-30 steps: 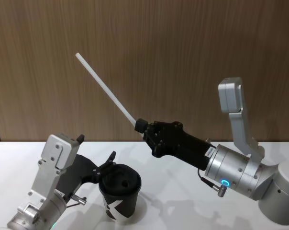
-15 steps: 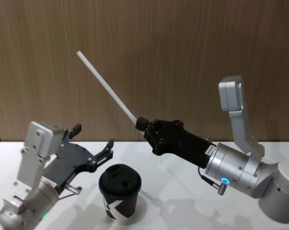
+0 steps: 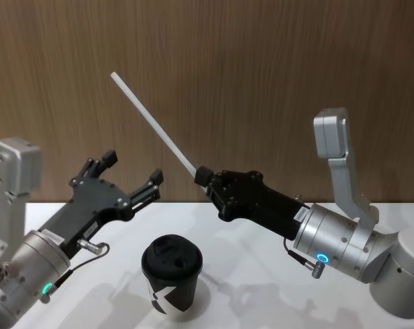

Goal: Pick up the straw with one hand, pass it to the other hand, and insert it into the cup.

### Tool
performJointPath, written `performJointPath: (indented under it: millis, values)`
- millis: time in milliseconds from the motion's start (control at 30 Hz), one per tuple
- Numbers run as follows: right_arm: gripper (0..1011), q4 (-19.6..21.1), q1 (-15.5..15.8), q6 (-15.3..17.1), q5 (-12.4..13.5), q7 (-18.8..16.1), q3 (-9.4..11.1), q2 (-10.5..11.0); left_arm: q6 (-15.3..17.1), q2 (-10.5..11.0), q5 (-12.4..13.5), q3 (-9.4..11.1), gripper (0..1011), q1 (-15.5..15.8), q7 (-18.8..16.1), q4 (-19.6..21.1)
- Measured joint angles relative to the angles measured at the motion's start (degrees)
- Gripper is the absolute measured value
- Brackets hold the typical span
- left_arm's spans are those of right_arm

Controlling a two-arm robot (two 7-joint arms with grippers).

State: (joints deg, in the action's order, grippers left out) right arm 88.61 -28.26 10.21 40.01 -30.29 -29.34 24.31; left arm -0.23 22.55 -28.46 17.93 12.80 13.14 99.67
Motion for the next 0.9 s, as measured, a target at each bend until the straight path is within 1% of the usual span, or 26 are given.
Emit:
performJointPath:
  millis: [33,100,133,200,233,267,400,567,633,733,900]
  values:
    - [6,0.00,0.00,0.00,0.00,0.00,0.00,0.00,-0.01,-0.16,-1.31,-0.45,1003,0.02,0.87,0.11]
    - [6,-0.02,-0.02,-0.02,0.00,0.00,0.00,0.00,-0.01,-0.32,-2.83,-0.82,1003,0.06,1.87,0.18]
    - [6,-0.03,-0.02,-0.03,0.00,0.00,0.00,0.00,-0.02,-0.51,-4.11,-1.15,1003,0.10,2.71,0.19]
    - [6,-0.05,-0.03,-0.05,0.00,0.00,0.00,0.00,-0.03,-0.73,-5.42,-1.53,1003,0.17,3.55,0.19]
    - [6,-0.05,-0.03,-0.05,0.00,-0.01,0.00,0.00,-0.04,-0.94,-6.91,-1.83,1003,0.27,4.49,0.14]
    - [6,-0.05,-0.03,-0.05,0.00,-0.01,0.00,0.00,-0.04,-1.05,-7.36,-1.98,1003,0.32,4.78,0.08]
    - [6,-0.08,-0.06,-0.05,0.00,-0.01,0.00,0.00,-0.10,-1.81,-10.97,-2.69,1003,0.73,7.00,-0.53]
    - [6,-0.08,-0.06,-0.06,0.00,-0.01,0.00,0.01,-0.29,-2.49,-13.73,-3.14,1003,1.21,8.53,-1.22]
    - [6,-0.08,-0.07,-0.06,0.00,-0.01,0.00,0.01,-0.38,-2.71,-14.47,-3.25,1003,1.37,8.90,-1.46]
    - [6,-0.08,-0.07,-0.06,0.00,-0.01,0.00,0.01,-0.63,-3.47,-16.44,-3.57,1003,1.87,9.77,-2.27]
    - [6,-0.08,-0.07,-0.05,0.00,-0.01,0.00,0.01,-0.80,-4.49,-18.84,-3.86,1003,2.49,10.66,-3.36]
